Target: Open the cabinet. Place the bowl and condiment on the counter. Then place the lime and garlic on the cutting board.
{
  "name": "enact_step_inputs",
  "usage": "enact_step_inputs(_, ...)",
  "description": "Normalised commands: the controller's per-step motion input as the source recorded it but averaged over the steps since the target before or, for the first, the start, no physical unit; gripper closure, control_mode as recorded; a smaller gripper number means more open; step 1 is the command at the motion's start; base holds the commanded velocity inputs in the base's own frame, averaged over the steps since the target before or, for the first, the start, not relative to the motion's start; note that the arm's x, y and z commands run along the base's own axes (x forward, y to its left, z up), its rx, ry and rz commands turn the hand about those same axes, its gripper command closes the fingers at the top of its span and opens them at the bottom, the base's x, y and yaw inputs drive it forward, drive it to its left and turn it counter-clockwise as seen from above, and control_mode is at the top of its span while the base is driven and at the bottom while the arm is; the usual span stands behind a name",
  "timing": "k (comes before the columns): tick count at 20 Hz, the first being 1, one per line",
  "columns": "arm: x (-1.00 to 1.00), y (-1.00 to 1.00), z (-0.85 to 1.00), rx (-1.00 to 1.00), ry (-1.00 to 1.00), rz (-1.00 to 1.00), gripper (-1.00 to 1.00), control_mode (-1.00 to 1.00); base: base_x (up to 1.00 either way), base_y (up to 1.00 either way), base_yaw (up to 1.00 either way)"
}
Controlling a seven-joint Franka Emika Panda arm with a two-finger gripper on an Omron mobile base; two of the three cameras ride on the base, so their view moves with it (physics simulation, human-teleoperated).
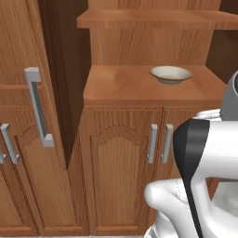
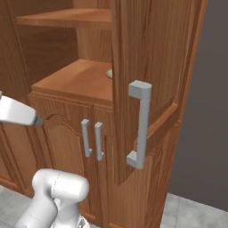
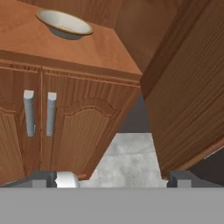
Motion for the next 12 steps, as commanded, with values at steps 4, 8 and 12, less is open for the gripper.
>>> enact_step_inputs(4,0.0,0.0,0.0,0.0,0.0,0.0,-1.0,1.0,0.59,0.11,-0.17)
enact_step_inputs(8,0.0,0.0,0.0,0.0,0.0,0.0,-1.0,1.0,0.47,0.08,-0.16)
enact_step_inputs(12,0.0,0.0,0.0,0.0,0.0,0.0,-1.0,1.0,0.35,0.2,-0.14)
